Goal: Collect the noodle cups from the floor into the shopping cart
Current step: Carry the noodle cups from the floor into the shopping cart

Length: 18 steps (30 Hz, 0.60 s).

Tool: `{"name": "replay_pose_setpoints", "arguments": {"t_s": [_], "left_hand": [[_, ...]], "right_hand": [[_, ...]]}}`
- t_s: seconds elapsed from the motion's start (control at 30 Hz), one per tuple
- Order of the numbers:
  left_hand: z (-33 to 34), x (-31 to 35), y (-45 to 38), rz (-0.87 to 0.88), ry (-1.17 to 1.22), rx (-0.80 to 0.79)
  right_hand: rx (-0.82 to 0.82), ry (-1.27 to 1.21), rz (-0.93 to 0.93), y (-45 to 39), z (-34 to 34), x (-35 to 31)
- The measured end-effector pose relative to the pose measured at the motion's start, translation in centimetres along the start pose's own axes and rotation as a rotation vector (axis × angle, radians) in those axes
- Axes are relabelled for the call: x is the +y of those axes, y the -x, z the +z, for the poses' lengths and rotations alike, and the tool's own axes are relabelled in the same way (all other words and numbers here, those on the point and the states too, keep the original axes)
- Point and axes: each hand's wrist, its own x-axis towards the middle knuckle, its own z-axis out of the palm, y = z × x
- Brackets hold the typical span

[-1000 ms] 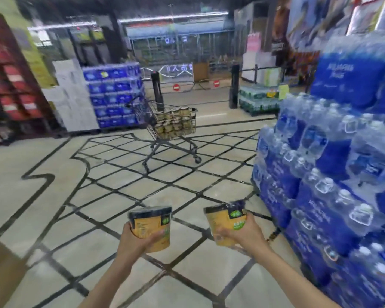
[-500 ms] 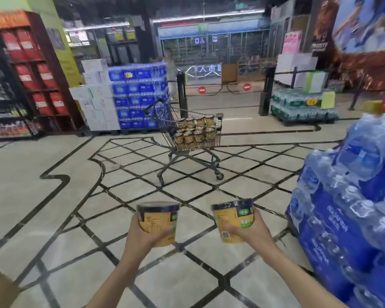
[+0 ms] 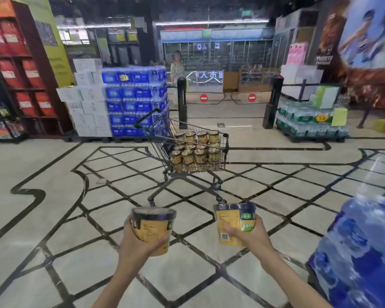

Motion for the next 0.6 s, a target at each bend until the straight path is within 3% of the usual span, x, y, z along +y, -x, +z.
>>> {"name": "replay_pose_setpoints", "arguments": {"t_s": [0.23,0.6], "left_hand": [[4.0,2.2,-18.0,0.087,-0.028,-0.02],[12.6,1.4,-41.0,0.029,-0.038,-0.036]], "right_hand": [[0.073,-0.051,-0.04,-15.7,3.4,-6.9],[0.061,-0.047,-0.017,-39.6,5.3,-9.7]]}}
